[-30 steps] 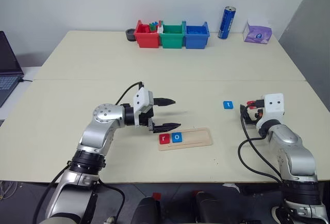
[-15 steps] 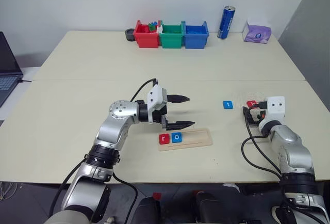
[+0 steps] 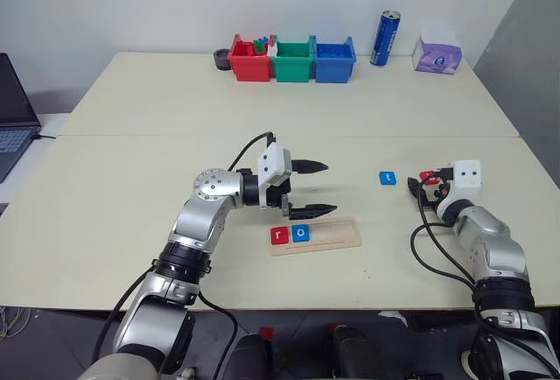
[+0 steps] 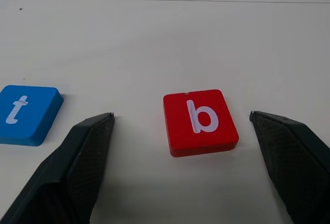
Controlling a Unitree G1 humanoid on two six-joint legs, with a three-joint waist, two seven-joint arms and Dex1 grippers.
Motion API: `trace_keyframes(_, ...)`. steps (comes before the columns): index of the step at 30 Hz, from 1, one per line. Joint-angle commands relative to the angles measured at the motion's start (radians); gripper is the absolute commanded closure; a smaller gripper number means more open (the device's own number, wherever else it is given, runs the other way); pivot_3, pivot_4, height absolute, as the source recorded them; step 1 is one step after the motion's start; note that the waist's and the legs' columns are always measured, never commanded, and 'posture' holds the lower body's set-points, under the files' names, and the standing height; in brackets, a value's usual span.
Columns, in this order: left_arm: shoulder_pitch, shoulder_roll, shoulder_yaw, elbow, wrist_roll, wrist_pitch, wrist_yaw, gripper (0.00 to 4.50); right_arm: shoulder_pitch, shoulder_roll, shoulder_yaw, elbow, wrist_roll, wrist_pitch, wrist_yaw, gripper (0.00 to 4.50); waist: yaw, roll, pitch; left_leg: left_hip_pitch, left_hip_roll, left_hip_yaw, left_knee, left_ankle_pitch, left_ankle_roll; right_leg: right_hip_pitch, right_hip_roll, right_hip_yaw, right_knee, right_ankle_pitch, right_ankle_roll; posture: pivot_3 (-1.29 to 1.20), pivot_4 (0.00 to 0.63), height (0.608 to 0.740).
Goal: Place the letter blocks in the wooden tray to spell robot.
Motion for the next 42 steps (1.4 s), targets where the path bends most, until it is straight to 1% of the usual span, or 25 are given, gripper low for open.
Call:
trace_keyframes(1, -0.028, -0.010, 0.015, -0.014, -0.017, 0.001, 0.018, 0.00, -0.006, -0.019, -0.024, 0.003, 0.007, -0.020, 0.008, 0.63, 0.000, 0.000, 0.000, 0.000, 0.000, 0.000, 0.000, 0.000, 0.000, 0.000, 0.000, 0.000, 0.000, 0.000, 0.000, 0.00, 0.150, 0.740)
trace_keyframes(3, -0.027, -0.011, 0.015, -0.015, -0.018, 0.001, 0.021, 0.00, -0.003, -0.019, -0.023, 0.003, 0.004, -0.023, 0.011, 1.25, 0.000, 0.000, 0.000, 0.000, 0.000, 0.000, 0.000, 0.000, 0.000, 0.000, 0.000, 0.000, 0.000, 0.000, 0.000, 0.00, 0.150, 0.740)
trace_keyframes(4, -0.027, -0.012, 0.015, -0.016, -0.019, 0.001, 0.021, 0.00, -0.001, -0.019, -0.021, 0.003, 0.002, -0.023, 0.011, 1.68, -0.001, 0.000, 0.000, 0.000, 0.000, 0.000, 0.000, 0.000, 0.000, 0.000, 0.000, 0.000, 0.000, 0.000, 0.000, 0.00, 0.150, 0.740)
trace_keyframes(7, -0.025, -0.012, 0.017, -0.020, -0.021, 0.003, 0.020, 0.00, 0.005, -0.021, -0.017, -0.001, -0.005, -0.029, 0.014, 2.76, -0.001, 0.000, 0.000, 0.000, 0.000, 0.000, 0.000, 0.000, 0.000, 0.000, 0.000, 0.000, 0.000, 0.000, 0.000, 0.00, 0.150, 0.740)
trace_keyframes(8, -0.024, -0.012, 0.017, -0.021, -0.021, 0.003, 0.019, 0.00, 0.008, -0.021, -0.017, -0.004, -0.006, -0.028, 0.015, 3.03, -0.001, 0.000, 0.000, 0.000, 0.000, 0.000, 0.000, 0.000, 0.000, 0.000, 0.000, 0.000, 0.000, 0.000, 0.000, 0.00, 0.150, 0.740)
trace_keyframes(13, -0.018, -0.009, 0.015, -0.035, -0.024, 0.007, 0.016, 0.00, 0.049, -0.024, -0.009, -0.056, -0.012, -0.013, 0.018, 3.04, 0.000, 0.000, 0.000, 0.000, 0.000, 0.000, 0.000, 0.000, 0.000, 0.000, 0.000, 0.000, 0.000, 0.000, 0.000, 0.00, 0.150, 0.740)
trace_keyframes(15, -0.005, -0.001, 0.015, -0.062, -0.031, 0.016, 0.010, 0.00, 0.100, -0.025, -0.003, -0.155, -0.004, 0.046, 0.014, 3.04, 0.001, 0.000, 0.000, 0.000, 0.000, 0.000, 0.000, 0.000, 0.000, 0.000, 0.000, 0.000, 0.000, 0.000, 0.000, 0.00, 0.150, 0.740)
trace_keyframes(16, 0.004, 0.007, 0.015, -0.079, -0.036, 0.023, 0.006, 0.00, 0.133, -0.024, -0.002, -0.224, 0.008, 0.090, 0.014, 3.04, 0.001, 0.001, 0.000, 0.000, 0.000, -0.001, 0.000, 0.000, 0.000, 0.000, 0.000, 0.000, 0.000, 0.000, 0.000, 0.00, 0.150, 0.740)
trace_keyframes(19, 0.050, 0.055, 0.020, -0.146, -0.056, 0.053, -0.020, 0.00, 0.261, -0.033, 0.004, -0.522, 0.069, 0.294, 0.009, 3.04, 0.001, 0.002, -0.001, -0.001, 0.001, -0.001, -0.001, 0.000, 0.000, 0.000, 0.000, -0.001, -0.001, 0.000, 0.000, 0.00, 0.150, 0.740)
trace_keyframes(23, 0.113, 0.110, 0.025, -0.221, -0.081, 0.083, -0.039, 0.00, 0.355, -0.027, -0.010, -0.806, 0.147, 0.531, -0.031, 3.04, 0.000, 0.003, -0.001, 0.000, 0.001, -0.001, -0.001, 0.000, 0.000, 0.000, 0.000, 0.000, 0.000, 0.000, 0.000, 0.00, 0.150, 0.740)
trace_keyframes(24, 0.131, 0.121, 0.027, -0.243, -0.089, 0.094, -0.042, 0.00, 0.370, -0.022, -0.011, -0.872, 0.166, 0.590, -0.043, 3.04, -0.001, 0.003, -0.001, 0.000, 0.001, -0.001, -0.001, 0.000, 0.000, 0.000, 0.000, 0.000, 0.000, 0.000, 0.000, 0.00, 0.150, 0.740)
trace_keyframes(28, 0.183, 0.151, 0.027, -0.319, -0.130, 0.141, -0.046, 0.00, 0.379, 0.020, -0.006, -1.023, 0.219, 0.759, -0.096, 3.04, 0.000, 0.003, -0.001, 0.000, 0.000, -0.002, 0.000, 0.000, 0.000, 0.000, 0.000, -0.001, 0.000, 0.000, 0.000, 0.00, 0.150, 0.740)
trace_keyframes(31, 0.216, 0.182, 0.024, -0.368, -0.156, 0.173, -0.062, 0.00, 0.368, 0.051, 0.013, -1.075, 0.230, 0.830, -0.128, 3.04, 0.000, 0.003, -0.001, 0.000, 0.000, -0.002, 0.000, 0.000, 0.000, 0.000, 0.001, -0.001, 0.000, 0.000, 0.000, 0.00, 0.150, 0.740)
trace_keyframes(35, 0.229, 0.213, 0.021, -0.396, -0.173, 0.200, -0.073, 0.00, 0.365, 0.058, 0.043, -1.080, 0.212, 0.871, -0.160, 3.04, 0.000, 0.003, -0.001, 0.000, 0.000, -0.002, -0.001, 0.000, 0.000, 0.000, 0.001, -0.001, -0.001, 0.000, 0.000, 0.00, 0.150, 0.740)
trace_keyframes(39, 0.219, 0.216, 0.019, -0.391, -0.172, 0.200, -0.067, 0.00, 0.353, 0.064, 0.061, -1.064, 0.197, 0.883, -0.187, 3.04, 0.000, 0.003, -0.001, 0.000, 0.000, -0.002, -0.001, 0.000, 0.000, 0.000, 0.001, -0.001, -0.001, 0.000, 0.000, 0.00, 0.150, 0.740)
trace_keyframes(42, 0.211, 0.211, 0.018, -0.386, -0.169, 0.200, -0.061, 0.00, 0.334, 0.093, 0.071, -1.061, 0.197, 0.916, -0.205, 3.04, 0.000, 0.002, -0.001, 0.000, 0.000, -0.002, -0.001, 0.000, 0.000, 0.000, 0.001, -0.001, -0.001, 0.000, 0.000, 0.00, 0.150, 0.740)
